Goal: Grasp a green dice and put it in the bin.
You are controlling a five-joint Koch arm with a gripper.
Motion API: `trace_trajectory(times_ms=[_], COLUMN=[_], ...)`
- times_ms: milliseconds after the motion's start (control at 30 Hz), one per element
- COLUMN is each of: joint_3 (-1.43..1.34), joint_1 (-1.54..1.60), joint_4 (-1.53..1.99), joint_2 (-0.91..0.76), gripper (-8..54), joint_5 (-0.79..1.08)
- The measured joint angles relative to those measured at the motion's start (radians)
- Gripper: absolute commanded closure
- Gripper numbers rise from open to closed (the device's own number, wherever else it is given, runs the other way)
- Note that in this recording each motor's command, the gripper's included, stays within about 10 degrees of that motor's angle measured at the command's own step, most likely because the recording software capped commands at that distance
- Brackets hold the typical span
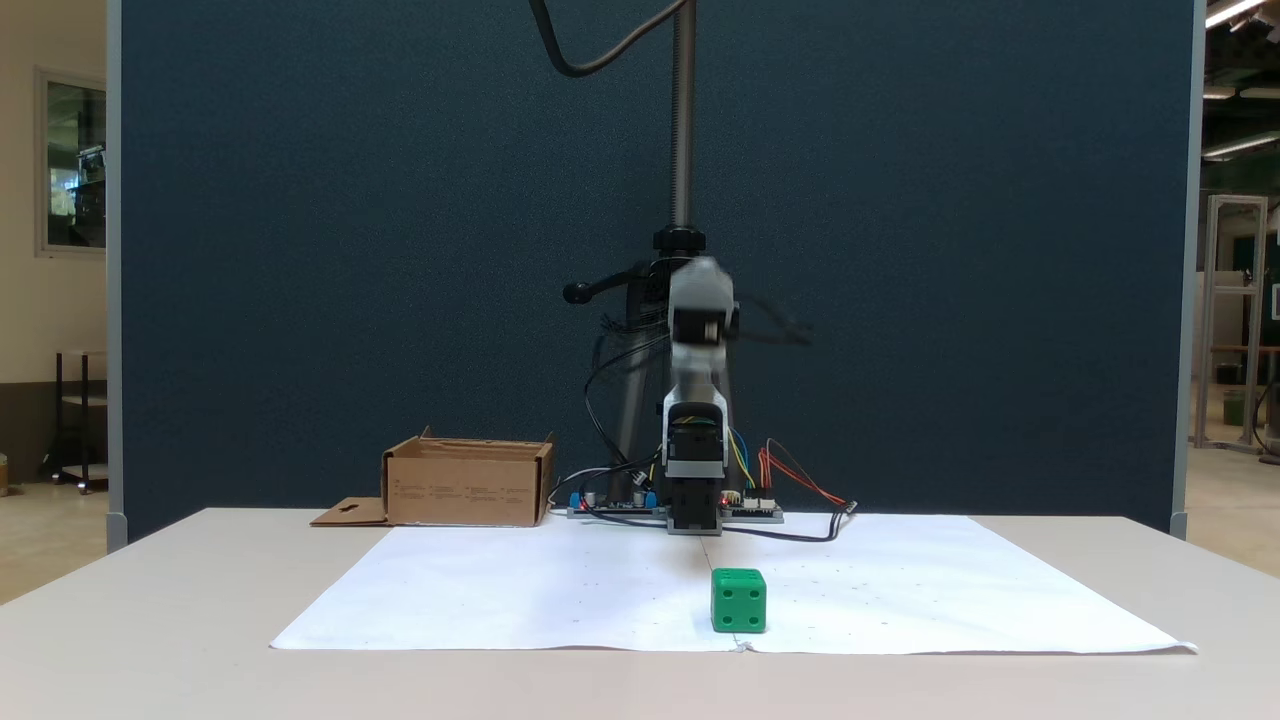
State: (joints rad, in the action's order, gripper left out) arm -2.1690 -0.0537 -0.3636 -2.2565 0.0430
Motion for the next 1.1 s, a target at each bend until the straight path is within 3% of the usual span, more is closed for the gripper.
trace_trajectory(times_ms=[333,800,1100], joint_3=[0.465,1.126,1.402], joint_1=[-0.003,0.054,0.054], joint_4=[0.686,1.440,1.747], joint_2=[0.049,0.658,0.920], gripper=[2.3,2.2,2.5], joint_5=[0.000,-0.006,-0.032])
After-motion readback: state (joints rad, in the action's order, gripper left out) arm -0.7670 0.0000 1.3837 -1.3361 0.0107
